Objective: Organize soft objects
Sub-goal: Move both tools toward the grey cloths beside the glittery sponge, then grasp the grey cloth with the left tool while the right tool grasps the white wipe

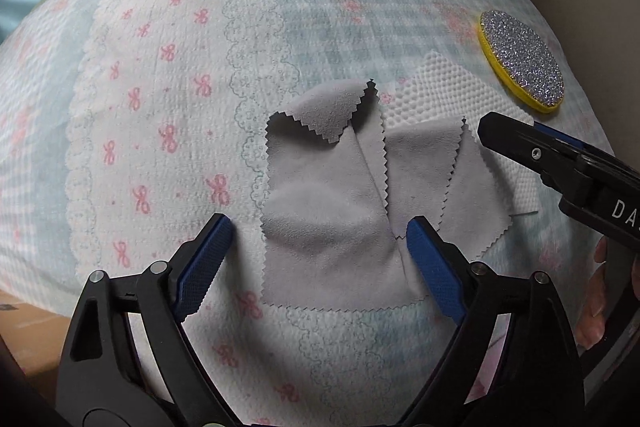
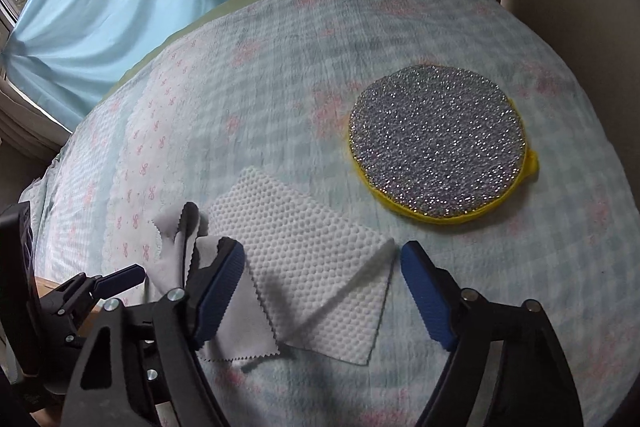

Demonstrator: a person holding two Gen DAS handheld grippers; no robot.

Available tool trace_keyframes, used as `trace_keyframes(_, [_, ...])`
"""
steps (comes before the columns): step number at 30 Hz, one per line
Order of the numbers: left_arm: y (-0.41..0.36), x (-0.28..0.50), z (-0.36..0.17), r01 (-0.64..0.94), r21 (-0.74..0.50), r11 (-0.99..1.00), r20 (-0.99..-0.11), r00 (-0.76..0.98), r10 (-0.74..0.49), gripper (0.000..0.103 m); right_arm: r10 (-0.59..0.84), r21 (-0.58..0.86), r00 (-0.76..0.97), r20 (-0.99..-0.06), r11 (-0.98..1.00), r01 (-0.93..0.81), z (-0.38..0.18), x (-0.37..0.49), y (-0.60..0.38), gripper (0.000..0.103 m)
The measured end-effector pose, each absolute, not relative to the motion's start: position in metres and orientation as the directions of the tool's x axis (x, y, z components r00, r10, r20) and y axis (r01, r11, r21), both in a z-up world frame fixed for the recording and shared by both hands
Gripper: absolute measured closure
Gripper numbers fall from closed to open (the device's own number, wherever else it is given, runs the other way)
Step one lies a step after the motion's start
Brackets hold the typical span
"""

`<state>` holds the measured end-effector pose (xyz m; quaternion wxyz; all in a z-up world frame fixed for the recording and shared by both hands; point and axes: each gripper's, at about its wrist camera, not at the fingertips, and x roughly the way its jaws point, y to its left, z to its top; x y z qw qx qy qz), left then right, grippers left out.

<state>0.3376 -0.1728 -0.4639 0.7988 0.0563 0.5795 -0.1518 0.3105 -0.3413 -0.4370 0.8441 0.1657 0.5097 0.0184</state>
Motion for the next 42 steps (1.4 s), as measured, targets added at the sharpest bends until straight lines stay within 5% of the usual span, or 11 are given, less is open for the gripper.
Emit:
trace_keyframes(2, [-0.175, 0.336, -0.463, 0.322, -0.078, 0.944, -0.935, 0.305, -0.182, 0.015, 0.186, 0.285, 0.489, -0.852, 0.949, 0.135, -0.440, 0.312, -0.338, 0.031])
trace_keyframes(5, [-0.177, 0.336, -0.461, 0.340, -0.090, 0.936, -0.926, 0.318, -0.205, 0.030, 0.183, 0.286, 0.504, -0.844, 0.949, 0.132, -0.440, 0.313, -0.336, 0.049])
trace_keyframes(10, [-0.183, 0.336, -0.456, 0.370, -0.122, 0.921, -0.919, 0.308, -0.246, 0.083, 0.193, 0.280, 0.498, -0.845, 0.954, 0.105, -0.440, 0.321, -0.330, 0.070])
trace_keyframes(13, [-0.185, 0.336, -0.454, 0.374, -0.132, 0.918, -0.917, 0.305, -0.257, 0.092, 0.184, 0.247, 0.492, -0.851, 0.967, 0.065, -0.441, 0.322, -0.321, 0.083])
trace_keyframes(17, [-0.184, 0.333, -0.446, 0.354, -0.153, 0.923, -0.910, 0.314, -0.271, 0.095, 0.210, 0.258, 0.498, -0.842, 0.966, 0.028, -0.441, 0.319, -0.316, 0.094])
trace_keyframes(29, [-0.163, 0.323, -0.392, 0.312, -0.203, 0.928, -0.869, 0.380, -0.317, 0.096, 0.201, 0.293, 0.564, -0.801, 0.953, 0.076, -0.404, 0.307, -0.330, 0.095])
trace_keyframes(42, [-0.140, 0.287, -0.271, 0.288, -0.210, 0.934, -0.803, 0.495, -0.333, 0.096, 0.179, 0.271, 0.654, -0.735, 0.962, 0.040, -0.293, 0.269, -0.323, 0.095])
